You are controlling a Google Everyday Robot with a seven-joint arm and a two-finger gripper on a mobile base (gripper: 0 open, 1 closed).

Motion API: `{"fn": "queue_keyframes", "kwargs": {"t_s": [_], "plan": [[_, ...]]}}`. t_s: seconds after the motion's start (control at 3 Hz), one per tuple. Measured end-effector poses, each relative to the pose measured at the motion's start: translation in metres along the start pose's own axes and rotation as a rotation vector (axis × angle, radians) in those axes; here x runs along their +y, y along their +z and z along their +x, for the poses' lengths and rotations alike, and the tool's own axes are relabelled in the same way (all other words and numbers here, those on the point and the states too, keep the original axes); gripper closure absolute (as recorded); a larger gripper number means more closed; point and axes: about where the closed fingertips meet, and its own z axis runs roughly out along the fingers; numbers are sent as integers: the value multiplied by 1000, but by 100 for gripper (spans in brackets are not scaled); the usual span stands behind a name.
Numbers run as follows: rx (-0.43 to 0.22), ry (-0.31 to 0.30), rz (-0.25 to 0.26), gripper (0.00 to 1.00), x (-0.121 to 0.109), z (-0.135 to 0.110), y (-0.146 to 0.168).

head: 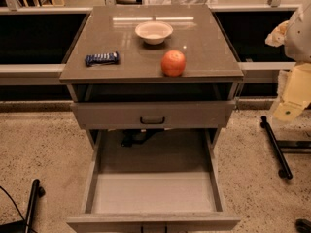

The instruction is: Place apple into middle drawer

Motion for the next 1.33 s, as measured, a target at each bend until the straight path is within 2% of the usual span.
{"fn": "queue_keyframes", "kwargs": {"t_s": [0.33, 0.67, 1.0, 1.33], "plan": [[0, 0, 0, 0, 0, 0, 0], [0, -13, 16, 0, -14, -11, 4], [-156, -53, 87, 0, -75, -55, 17], [-319, -77, 168, 0, -125, -98, 25]]}}
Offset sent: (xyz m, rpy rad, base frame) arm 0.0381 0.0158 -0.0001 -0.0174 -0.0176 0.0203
